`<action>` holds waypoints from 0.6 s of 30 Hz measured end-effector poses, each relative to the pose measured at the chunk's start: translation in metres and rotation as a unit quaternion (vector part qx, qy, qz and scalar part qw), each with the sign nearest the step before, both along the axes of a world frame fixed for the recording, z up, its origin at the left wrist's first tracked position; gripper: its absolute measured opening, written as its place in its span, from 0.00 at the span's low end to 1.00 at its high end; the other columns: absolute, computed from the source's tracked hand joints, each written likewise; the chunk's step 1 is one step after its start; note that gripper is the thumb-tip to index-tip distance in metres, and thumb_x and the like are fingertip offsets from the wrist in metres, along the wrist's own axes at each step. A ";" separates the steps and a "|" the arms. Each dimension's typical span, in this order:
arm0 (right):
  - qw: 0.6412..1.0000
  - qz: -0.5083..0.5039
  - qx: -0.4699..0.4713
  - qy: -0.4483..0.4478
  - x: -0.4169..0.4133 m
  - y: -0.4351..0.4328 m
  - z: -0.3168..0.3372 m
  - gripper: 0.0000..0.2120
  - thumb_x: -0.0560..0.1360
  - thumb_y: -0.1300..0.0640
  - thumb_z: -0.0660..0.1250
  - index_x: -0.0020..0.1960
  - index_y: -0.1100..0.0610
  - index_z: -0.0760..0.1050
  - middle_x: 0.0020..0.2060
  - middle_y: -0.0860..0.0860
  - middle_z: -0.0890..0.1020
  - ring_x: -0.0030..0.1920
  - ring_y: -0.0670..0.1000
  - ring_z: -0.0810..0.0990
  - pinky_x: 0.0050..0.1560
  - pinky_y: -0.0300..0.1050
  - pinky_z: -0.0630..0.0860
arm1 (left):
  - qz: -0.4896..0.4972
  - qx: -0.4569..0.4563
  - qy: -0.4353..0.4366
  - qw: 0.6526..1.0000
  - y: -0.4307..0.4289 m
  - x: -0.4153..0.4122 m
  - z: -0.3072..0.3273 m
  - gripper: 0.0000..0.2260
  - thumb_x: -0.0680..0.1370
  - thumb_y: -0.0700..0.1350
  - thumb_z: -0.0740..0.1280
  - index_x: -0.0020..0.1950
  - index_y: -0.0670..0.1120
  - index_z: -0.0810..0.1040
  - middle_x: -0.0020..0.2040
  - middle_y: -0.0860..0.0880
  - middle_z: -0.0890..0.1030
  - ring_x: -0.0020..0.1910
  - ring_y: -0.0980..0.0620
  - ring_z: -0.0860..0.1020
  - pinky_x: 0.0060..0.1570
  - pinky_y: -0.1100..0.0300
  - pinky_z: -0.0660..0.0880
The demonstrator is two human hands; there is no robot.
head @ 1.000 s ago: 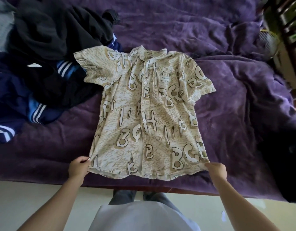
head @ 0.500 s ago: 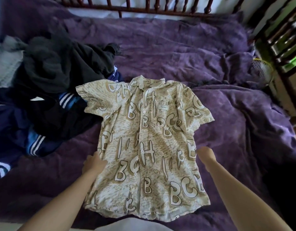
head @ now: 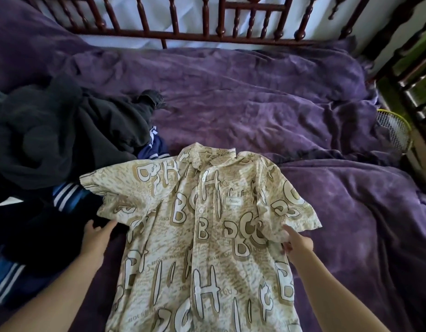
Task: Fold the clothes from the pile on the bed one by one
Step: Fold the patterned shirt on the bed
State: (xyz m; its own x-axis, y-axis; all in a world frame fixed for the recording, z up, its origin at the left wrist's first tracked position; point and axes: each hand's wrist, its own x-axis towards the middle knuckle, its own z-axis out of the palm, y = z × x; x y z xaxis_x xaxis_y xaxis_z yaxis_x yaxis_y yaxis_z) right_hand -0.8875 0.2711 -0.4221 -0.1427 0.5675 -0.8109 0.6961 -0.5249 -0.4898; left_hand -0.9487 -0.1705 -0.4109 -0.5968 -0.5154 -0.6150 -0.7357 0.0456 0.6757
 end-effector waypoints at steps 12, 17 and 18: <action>0.897 0.098 0.431 0.010 -0.027 0.080 0.040 0.10 0.75 0.59 0.62 0.47 0.67 0.76 0.38 0.63 0.78 0.43 0.61 0.75 0.43 0.50 0.68 | 0.088 0.198 -0.073 0.974 0.007 -0.035 -0.012 0.21 0.79 0.47 0.64 0.71 0.46 0.67 0.73 0.43 0.64 0.71 0.46 0.66 0.68 0.50 0.62; 0.913 0.169 0.371 -0.029 -0.029 0.075 0.040 0.11 0.77 0.61 0.57 0.52 0.67 0.75 0.51 0.67 0.79 0.52 0.66 0.76 0.46 0.48 0.67 | 0.189 0.281 -0.051 0.940 0.011 -0.039 -0.005 0.05 0.79 0.48 0.63 0.47 0.47 0.74 0.55 0.50 0.76 0.66 0.51 0.69 0.63 0.53 0.65; 0.911 0.154 0.381 -0.012 -0.029 0.068 0.041 0.11 0.77 0.61 0.57 0.53 0.65 0.75 0.51 0.66 0.79 0.51 0.65 0.77 0.46 0.48 0.68 | 0.199 0.283 -0.044 0.937 0.011 -0.040 -0.002 0.06 0.79 0.48 0.63 0.43 0.48 0.73 0.50 0.51 0.76 0.62 0.52 0.71 0.61 0.54 0.65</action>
